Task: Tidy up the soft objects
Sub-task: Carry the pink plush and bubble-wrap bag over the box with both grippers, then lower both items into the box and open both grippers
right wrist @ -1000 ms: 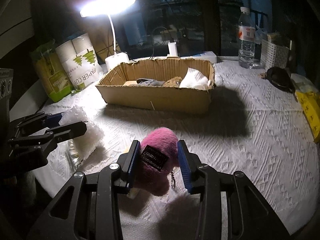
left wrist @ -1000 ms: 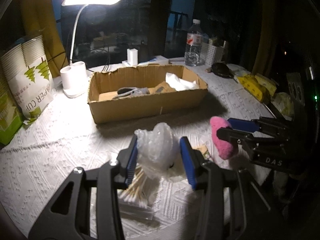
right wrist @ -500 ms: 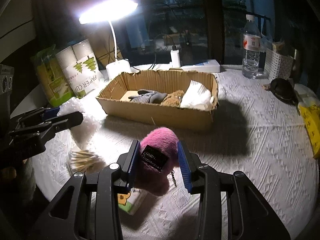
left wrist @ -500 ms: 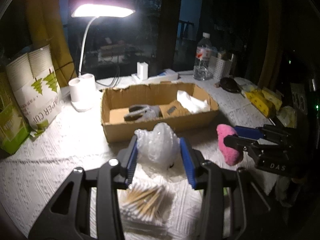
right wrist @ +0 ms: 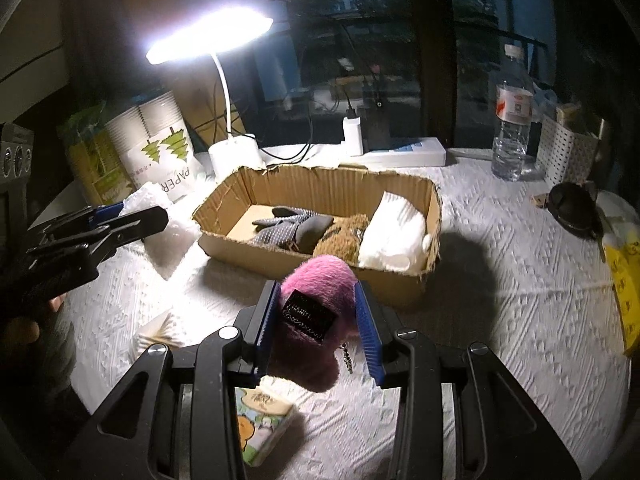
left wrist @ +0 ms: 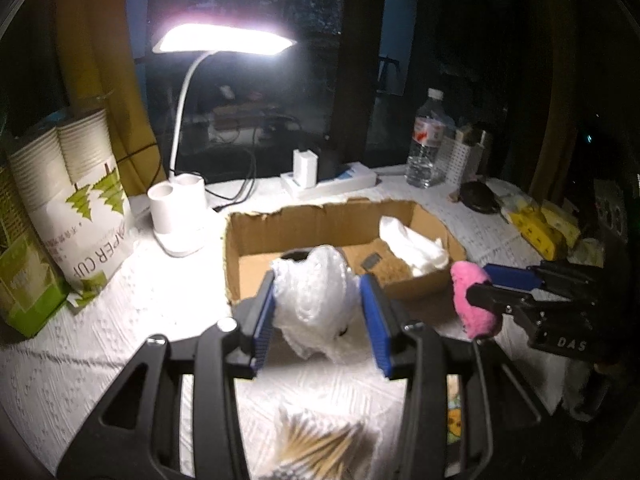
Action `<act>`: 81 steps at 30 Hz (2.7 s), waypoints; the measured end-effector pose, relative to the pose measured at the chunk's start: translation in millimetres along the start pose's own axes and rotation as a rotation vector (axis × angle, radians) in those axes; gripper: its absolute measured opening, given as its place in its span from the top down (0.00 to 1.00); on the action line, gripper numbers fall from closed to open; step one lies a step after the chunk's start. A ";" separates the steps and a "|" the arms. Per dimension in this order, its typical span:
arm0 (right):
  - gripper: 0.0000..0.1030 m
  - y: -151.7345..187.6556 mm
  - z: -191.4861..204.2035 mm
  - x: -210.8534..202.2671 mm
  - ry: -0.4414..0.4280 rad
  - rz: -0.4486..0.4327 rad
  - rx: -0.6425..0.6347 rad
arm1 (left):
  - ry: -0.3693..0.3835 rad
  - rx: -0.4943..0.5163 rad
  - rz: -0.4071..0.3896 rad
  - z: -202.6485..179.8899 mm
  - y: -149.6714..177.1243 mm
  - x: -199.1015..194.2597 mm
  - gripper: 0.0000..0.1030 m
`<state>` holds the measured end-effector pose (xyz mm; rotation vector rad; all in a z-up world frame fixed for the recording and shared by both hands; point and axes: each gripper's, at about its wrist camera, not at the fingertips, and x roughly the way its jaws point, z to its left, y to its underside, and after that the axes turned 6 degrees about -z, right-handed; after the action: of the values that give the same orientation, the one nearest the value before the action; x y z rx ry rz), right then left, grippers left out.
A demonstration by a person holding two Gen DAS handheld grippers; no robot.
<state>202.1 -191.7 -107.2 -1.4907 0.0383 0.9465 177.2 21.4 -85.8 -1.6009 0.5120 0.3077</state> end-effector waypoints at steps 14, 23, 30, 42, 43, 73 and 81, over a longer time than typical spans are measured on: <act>0.61 -20.9 -2.3 24.8 -0.017 0.000 -0.011 | -0.034 -0.030 -0.002 22.5 -10.5 25.4 0.59; 0.61 -29.8 -7.2 41.0 -0.020 -0.002 -0.005 | -0.072 -0.038 0.025 34.7 -9.3 52.4 0.58; 0.61 -37.7 -10.4 53.5 -0.028 0.001 -0.007 | -0.079 -0.061 0.054 42.0 -6.6 69.4 0.56; 0.61 -54.4 -16.9 82.1 -0.038 -0.006 0.013 | -0.086 -0.072 0.074 49.4 -4.9 87.2 0.50; 0.61 -55.3 -17.0 84.9 -0.039 -0.005 0.016 | -0.089 -0.074 0.080 50.5 -3.9 89.4 0.50; 0.57 -53.8 -8.4 150.0 -0.014 0.101 -0.002 | 0.036 -0.171 0.201 54.1 23.9 101.6 0.28; 0.49 -58.3 -4.5 132.0 0.007 0.064 -0.013 | -0.010 -0.152 0.161 53.7 19.5 87.9 0.28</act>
<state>323.0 -117.6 -134.5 -1.5129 0.0858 0.9947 248.9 61.4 -151.1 -1.7073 0.6236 0.4845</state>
